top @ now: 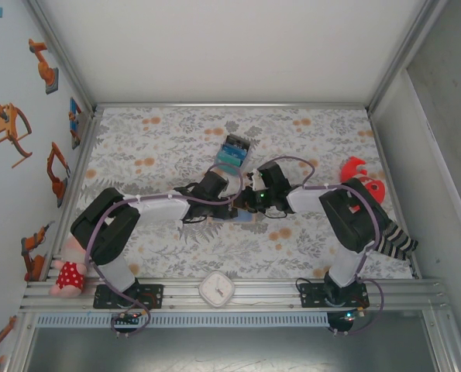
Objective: Take the credit cards out of the card holder
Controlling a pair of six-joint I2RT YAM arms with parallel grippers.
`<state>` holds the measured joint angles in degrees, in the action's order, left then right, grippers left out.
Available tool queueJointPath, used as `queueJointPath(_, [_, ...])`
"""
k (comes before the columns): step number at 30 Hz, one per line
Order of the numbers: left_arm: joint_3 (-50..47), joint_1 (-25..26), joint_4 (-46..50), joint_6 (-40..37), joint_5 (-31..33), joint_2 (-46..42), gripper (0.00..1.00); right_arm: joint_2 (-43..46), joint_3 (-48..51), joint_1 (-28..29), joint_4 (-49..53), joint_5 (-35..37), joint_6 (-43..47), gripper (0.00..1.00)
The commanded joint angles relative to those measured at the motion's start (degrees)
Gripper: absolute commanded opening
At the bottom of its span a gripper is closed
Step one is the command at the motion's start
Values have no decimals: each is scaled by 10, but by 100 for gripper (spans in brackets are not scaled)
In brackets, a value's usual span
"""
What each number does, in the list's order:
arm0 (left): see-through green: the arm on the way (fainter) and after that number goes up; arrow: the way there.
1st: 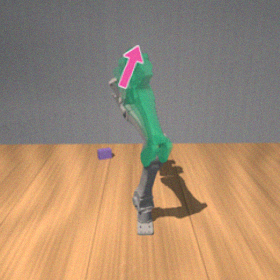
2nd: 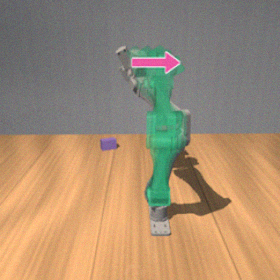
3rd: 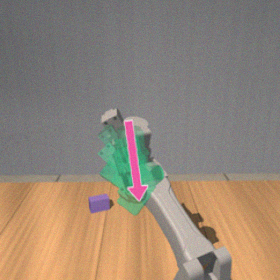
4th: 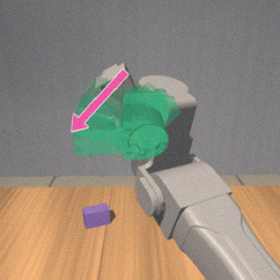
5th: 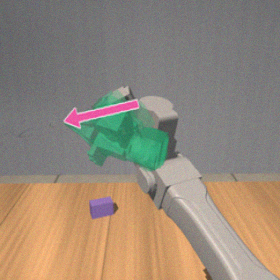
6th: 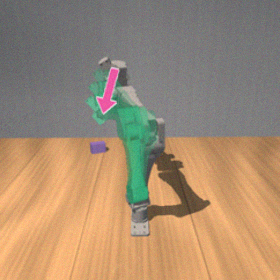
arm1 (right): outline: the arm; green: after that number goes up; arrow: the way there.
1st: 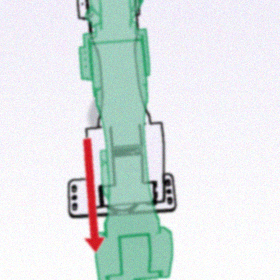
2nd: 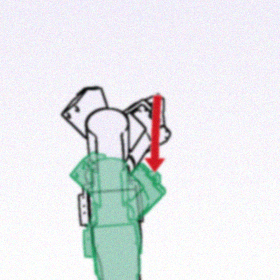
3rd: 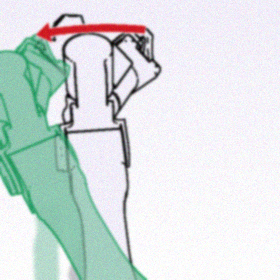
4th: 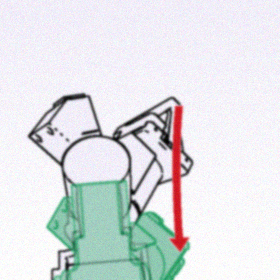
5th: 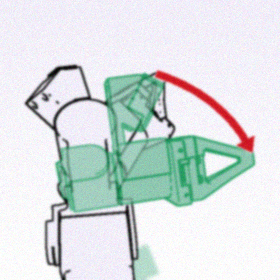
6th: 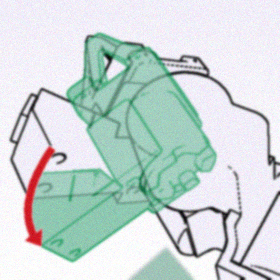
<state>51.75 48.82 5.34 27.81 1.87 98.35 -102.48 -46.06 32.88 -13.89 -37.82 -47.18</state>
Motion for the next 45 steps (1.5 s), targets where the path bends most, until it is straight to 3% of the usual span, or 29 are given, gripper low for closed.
queueJointPath(1, [-7, 3, 6, 12, -8, 10, 16, -12, 4, 5, -27, -4, -9, 18])
queueJointPath(6, [-18, 2, 4, 14, 3, -3, 16, 6, 1, 4, 24, 33, 19, 0])
queueJointPath(18, [-36, -11, -16, -11, 4, -42, 18, 145, -73, -8, 282, 174, 185, 0])
queueJointPath(25, [-36, -21, -23, -31, 6, -105, 40, 158, -198, -11, 395, 259, 325, 0])
queueJointPath(31, [-45, -36, -12, -22, 41, -170, 58, 96, -338, -17, 439, 301, 452, 0])
queueJointPath(38, [-65, -45, 20, -3, 98, -245, 98, -27, -493, -30, 467, 290, 580, 0])
queueJointPath(45, [-94, -49, 33, 8, 152, -273, 97, -143, -637, -41, 522, 277, 648, 0])
